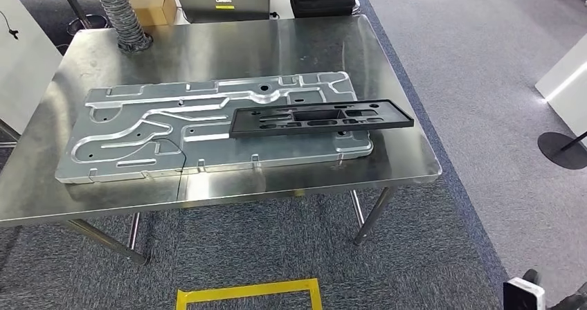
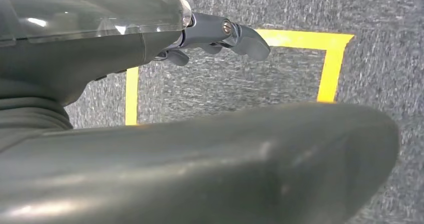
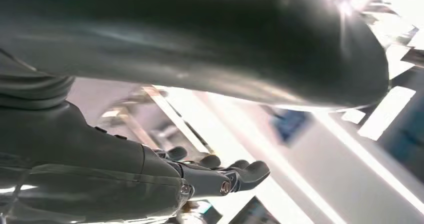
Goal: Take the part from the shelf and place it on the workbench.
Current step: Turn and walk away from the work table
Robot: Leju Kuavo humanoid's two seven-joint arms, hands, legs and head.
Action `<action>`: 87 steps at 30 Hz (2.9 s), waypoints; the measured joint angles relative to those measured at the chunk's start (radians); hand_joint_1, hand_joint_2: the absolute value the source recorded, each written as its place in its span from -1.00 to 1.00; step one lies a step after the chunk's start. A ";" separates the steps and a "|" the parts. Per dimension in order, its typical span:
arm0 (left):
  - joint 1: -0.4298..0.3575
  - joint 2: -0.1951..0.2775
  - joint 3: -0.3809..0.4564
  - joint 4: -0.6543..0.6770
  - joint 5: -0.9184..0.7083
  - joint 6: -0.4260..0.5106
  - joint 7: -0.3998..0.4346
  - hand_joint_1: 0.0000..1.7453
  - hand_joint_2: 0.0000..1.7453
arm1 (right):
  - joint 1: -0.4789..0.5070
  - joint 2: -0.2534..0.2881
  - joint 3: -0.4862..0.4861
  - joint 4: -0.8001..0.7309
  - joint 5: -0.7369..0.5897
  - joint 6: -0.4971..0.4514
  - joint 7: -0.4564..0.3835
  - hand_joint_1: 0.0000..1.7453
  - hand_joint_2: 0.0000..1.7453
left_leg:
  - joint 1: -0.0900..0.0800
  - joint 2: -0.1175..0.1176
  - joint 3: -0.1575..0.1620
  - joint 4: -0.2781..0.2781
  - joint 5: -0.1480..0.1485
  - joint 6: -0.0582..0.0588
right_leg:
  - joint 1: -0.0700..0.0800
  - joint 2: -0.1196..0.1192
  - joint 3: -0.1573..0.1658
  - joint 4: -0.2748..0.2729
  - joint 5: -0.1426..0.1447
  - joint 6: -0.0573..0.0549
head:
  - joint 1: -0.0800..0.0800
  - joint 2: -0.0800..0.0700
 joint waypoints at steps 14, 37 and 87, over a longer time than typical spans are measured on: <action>-0.002 -0.020 0.008 0.000 -0.057 0.002 -0.010 -1.00 -1.00 | -0.163 -0.010 -0.292 0.965 0.351 0.002 0.231 -1.00 -1.00 | 0.001 -0.001 0.060 0.161 -0.131 -0.029 | 0.018 -0.009 -0.096 -0.052 0.109 -0.053 | 0.000 0.000; 0.000 -0.061 -0.011 0.003 -0.100 -0.027 0.037 -1.00 -1.00 | -0.211 -0.009 -0.332 1.231 0.427 0.453 0.701 -1.00 -1.00 | -0.003 0.006 -0.008 0.042 -0.046 -0.030 | 0.003 -0.002 0.016 -0.079 0.038 -0.049 | 0.000 0.000; -0.010 -0.066 0.014 0.004 -0.097 0.021 0.179 -1.00 -1.00 | -0.236 0.012 -0.369 1.254 0.415 0.561 0.737 -1.00 0.00 | -0.010 0.014 0.160 -0.053 -0.110 0.024 | 0.003 -0.004 -0.222 0.249 -0.040 0.013 | 0.000 0.000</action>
